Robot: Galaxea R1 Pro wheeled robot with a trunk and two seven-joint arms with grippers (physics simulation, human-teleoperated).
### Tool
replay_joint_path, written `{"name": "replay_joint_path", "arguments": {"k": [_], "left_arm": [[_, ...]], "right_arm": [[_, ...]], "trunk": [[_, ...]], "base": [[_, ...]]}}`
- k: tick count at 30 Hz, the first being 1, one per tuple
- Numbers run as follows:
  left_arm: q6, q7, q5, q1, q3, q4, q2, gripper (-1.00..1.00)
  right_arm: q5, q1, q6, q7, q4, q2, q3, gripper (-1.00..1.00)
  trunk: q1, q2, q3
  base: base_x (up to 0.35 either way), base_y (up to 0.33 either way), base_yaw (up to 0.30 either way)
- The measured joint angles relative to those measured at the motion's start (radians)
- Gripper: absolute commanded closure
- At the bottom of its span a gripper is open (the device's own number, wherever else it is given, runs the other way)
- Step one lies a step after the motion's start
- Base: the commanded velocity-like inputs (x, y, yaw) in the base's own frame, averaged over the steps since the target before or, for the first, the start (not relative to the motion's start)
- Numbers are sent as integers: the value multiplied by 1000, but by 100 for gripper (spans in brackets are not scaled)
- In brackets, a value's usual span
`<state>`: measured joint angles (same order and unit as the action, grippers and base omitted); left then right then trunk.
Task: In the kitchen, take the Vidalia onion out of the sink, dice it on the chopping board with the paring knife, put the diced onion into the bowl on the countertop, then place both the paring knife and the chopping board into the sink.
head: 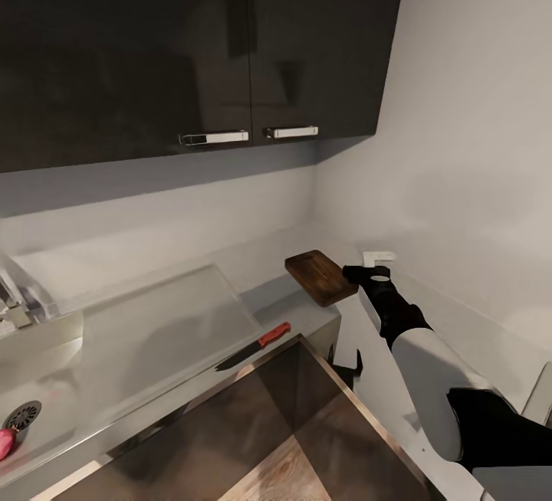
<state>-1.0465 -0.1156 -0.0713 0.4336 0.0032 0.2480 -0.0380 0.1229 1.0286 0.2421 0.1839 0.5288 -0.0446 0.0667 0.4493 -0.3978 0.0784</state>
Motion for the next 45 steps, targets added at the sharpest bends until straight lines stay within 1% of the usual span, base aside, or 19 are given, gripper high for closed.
{"name": "replay_joint_path", "arguments": {"k": [3, 6, 17, 29, 31, 34, 36, 40, 41, 42, 43, 44, 45], "left_arm": [[0, 0, 0, 0, 0, 0, 0, -100], [0, 0, 0, 0, 2, -21, 0, -100], [0, 0, 0, 0, 3, -32, -1, -100], [0, 3, 2, 0, 0, -26, -1, -100], [0, 3, 2, 0, 1, -11, -1, -100], [0, 1, 3, 0, 2, 50, -1, -100], [0, 0, 4, 0, 0, 113, -2, -100], [0, 0, 3, 0, 0, 190, -5, -100], [3, 0, 3, 0, 0, 199, -5, -100], [45, 0, 4, 0, -1, 220, -6, -100], [139, 0, 6, 0, -4, 271, -5, -100], [175, -1, 5, 0, -4, 291, -4, -100], [245, -1, 6, 0, -5, 329, -1, -100]], "right_arm": [[0, 0, 0, 0, 0, -1, 0, -100], [0, 0, 0, 0, 0, -1, 0, -100], [2, 0, -2, 0, -2, 0, 0, -100], [2, 0, -2, 0, -3, 0, 0, -100], [1, 0, -2, 0, -3, 0, 0, -100], [1, 0, -2, 0, -3, 0, 0, -100], [0, 0, -2, 0, -3, 0, 0, -100], [0, 0, -2, 0, -3, 0, 0, -100], [0, 0, -2, 0, -3, 0, 0, -100], [0, 0, -2, -1, -3, 0, -1, -100], [0, 0, -2, 0, -3, 0, -1, -100], [0, 0, -2, 0, -3, 0, -1, -100], [0, 0, -2, 0, -3, 0, -1, -100]], "trunk": [[0, 0, 0], [0, 0, 0], [-1, 0, 0], [0, 0, 0], [0, 0, 0], [0, 0, 0], [0, 0, 0], [0, 0, 0], [0, 0, 0], [0, 0, 0], [0, 0, 0], [0, 0, 0], [0, 0, 0]], "base": [[18, 0, 0], [151, 0, 0], [304, 0, 0], [30, 0, 0], [0, 0, 0], [0, 0, 0], [0, 0, 0], [0, 0, 0], [0, 0, 0], [0, 0, 0], [0, 0, 0], [0, 0, 0], [0, 0, 0]]}}
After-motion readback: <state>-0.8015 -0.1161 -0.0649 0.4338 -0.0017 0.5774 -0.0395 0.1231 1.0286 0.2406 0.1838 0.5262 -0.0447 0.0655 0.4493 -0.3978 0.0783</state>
